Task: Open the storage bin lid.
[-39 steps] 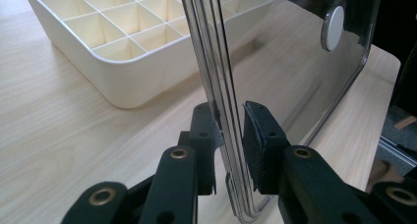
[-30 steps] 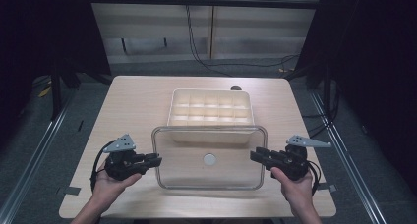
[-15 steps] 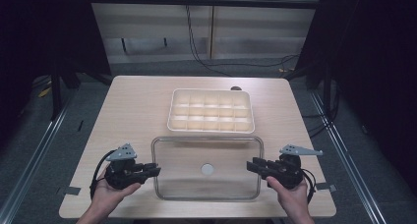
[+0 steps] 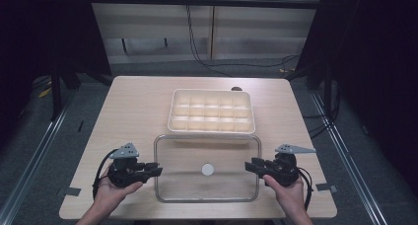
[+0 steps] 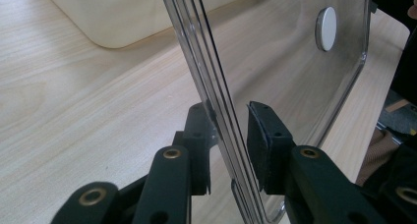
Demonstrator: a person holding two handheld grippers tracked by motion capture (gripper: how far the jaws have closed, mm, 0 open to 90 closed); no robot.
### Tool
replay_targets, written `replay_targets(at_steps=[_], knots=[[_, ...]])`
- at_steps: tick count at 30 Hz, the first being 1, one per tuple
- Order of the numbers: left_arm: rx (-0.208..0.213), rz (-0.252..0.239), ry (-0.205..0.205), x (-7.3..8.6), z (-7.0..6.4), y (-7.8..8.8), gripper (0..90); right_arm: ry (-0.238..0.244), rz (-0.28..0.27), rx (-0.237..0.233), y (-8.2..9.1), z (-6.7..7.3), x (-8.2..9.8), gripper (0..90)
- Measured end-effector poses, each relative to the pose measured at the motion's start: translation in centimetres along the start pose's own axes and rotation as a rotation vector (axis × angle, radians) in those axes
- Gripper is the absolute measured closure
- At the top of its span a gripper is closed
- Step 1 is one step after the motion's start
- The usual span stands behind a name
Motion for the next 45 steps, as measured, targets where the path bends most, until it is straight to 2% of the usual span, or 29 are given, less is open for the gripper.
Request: replay_targets(at_steps=[2, 7, 14, 16, 17, 20, 30, 37, 45], knots=[[-0.005, 0.003, -0.001, 0.0, 0.0, -0.2, 69.8, 0.008, 0.005, 0.005, -0.2, -0.2, -0.1, 58.2], [-0.021, 0.013, -0.037, 0.1, 0.0, -0.4, 66.8, 0.014, 0.013, 0.015, -0.5, -0.1, 0.1, 56.1], [-0.024, 0.016, -0.024, 0.2, 0.2, -0.4, 66.4, 0.013, 0.021, 0.022, -0.8, 0.0, 0.0, 54.9], [-0.023, 0.019, -0.017, 0.2, 0.3, -0.5, 65.8, 0.016, 0.048, 0.036, -1.2, 0.0, -0.1, 52.2], [-0.035, 0.032, -0.020, 0.2, 0.3, -0.7, 64.9, 0.023, 0.063, 0.038, -1.4, 0.0, -0.1, 51.7], [-0.035, 0.040, -0.020, 0.3, 0.3, -0.8, 63.4, 0.025, 0.079, 0.037, -1.5, -0.1, -0.1, 51.4], [-0.014, 0.057, -0.005, 0.4, 0.9, -1.4, 61.3, 0.002, 0.076, 0.029, -2.2, -0.7, 0.2, 49.6], [0.005, 0.075, 0.020, 0.6, 1.3, -2.1, 59.0, -0.010, 0.101, 0.025, -2.6, -1.2, 0.5, 47.3], [0.006, 0.088, 0.018, 0.6, 1.6, -2.5, 57.8, -0.009, 0.125, 0.041, -3.0, -1.4, 0.7, 43.9]])
Point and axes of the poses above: each handheld gripper's, and its own axes: y roughly backward along the jaws, x roughly out of its underside, z roughly to its left, the point moved 2 cm from there along -y, roughly forward along the jaws, and after that the axes turned 2 degrees about -z, right-handed, at the moved point
